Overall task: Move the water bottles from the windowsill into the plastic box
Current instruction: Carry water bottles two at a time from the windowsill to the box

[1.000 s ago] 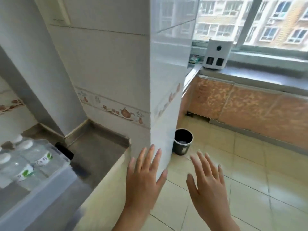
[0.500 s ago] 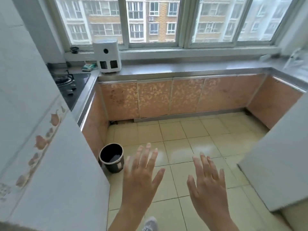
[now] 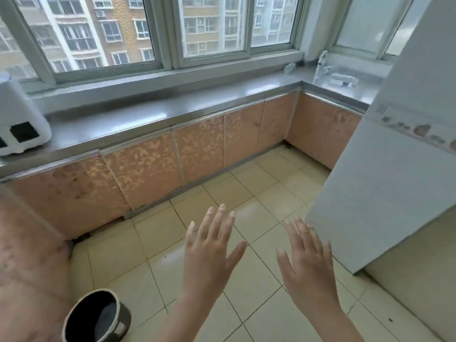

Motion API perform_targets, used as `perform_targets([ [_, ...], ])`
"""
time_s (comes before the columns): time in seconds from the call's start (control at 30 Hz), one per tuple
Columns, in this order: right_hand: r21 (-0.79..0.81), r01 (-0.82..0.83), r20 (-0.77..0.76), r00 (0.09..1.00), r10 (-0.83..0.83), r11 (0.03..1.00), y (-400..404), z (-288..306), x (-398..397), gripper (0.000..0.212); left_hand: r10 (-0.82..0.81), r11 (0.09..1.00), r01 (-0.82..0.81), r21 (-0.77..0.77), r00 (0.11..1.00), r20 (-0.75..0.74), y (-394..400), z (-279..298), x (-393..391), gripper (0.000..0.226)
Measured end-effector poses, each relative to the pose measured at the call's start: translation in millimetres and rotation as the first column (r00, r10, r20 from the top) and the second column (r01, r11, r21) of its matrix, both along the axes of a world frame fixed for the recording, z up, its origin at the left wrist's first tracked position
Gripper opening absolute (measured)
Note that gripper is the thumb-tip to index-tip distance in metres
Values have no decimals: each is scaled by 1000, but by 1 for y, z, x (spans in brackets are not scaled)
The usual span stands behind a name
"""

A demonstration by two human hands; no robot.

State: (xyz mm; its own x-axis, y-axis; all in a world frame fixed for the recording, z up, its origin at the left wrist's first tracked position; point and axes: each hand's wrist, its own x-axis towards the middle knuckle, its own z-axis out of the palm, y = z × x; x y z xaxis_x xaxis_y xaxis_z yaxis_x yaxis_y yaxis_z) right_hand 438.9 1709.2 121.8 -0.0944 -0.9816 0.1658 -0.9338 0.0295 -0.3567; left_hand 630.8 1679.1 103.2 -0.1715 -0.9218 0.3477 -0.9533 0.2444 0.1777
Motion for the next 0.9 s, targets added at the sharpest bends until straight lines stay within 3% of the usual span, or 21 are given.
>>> perform_targets([
  [0.17,15,102,0,995,-102,995,-95,-18,-33,69,-97,995,97,-1,995,-2,-112,-15,-34,56],
  [0.4,62,60,34,997,-62,996,-260,-22,-80,73,-107,994,108,-30,994,23,-277,-12,-86,58],
  [0.67,-33,-22,53,998,24,999,-437,-1,-106,66,-74,996,75,-48,997,26,-454,2,-122,58],
  [0.9,-57,37,5,999,-37,998,-600,-10,-140,63,-159,983,160,-86,987,24,-633,-7,-165,56],
])
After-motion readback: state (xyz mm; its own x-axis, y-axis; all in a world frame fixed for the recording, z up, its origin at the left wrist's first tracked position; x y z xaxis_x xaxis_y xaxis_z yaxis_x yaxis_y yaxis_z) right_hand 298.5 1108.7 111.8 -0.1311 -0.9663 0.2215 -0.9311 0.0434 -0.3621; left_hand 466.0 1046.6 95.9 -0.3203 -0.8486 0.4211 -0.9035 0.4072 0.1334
